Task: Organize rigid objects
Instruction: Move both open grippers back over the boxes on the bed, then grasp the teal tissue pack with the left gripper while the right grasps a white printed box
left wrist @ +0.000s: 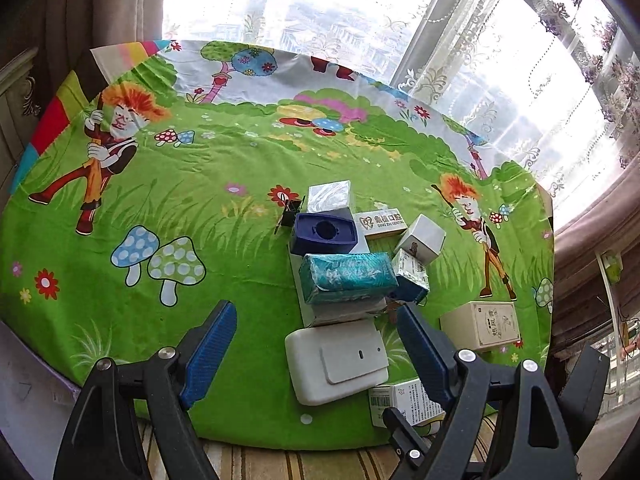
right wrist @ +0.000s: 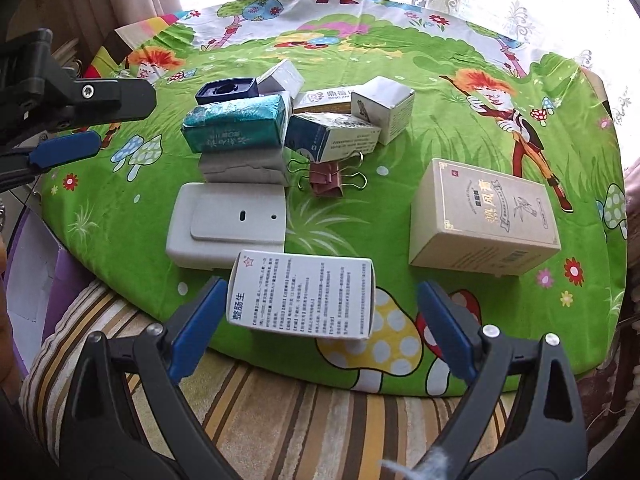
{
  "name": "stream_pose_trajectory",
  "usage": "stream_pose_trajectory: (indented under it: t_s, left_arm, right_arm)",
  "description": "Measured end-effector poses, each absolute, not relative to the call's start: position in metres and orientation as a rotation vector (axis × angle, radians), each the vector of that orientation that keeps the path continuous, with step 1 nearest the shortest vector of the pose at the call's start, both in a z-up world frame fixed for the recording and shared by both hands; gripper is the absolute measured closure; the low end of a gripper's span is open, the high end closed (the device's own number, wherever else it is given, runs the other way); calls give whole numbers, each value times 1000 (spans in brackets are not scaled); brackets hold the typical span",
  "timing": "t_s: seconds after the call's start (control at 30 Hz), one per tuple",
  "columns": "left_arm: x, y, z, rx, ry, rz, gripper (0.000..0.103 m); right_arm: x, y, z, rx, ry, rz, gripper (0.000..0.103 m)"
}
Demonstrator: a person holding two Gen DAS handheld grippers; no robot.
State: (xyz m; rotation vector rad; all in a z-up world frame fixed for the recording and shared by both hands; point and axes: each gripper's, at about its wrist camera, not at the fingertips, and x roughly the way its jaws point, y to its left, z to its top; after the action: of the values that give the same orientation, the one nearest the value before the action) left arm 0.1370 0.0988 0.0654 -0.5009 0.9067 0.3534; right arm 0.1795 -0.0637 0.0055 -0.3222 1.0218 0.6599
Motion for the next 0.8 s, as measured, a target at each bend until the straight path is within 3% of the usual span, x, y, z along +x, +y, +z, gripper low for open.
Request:
stream_pose_trajectory:
  t_s: [0.1, 0.23, 0.8]
  left_arm:
    - [154, 90, 61, -483, 926, 353, 20]
    - [170, 82, 54, -458, 959, 370, 20]
    - [199, 77, 30, -427, 1038, 474, 20]
  right_arm:
    - [180, -64, 3, -320, 1024, 660, 11]
    - [183, -67, -3, -303, 1040, 652, 29]
    - [186, -77, -4, -231, 1038, 664, 30]
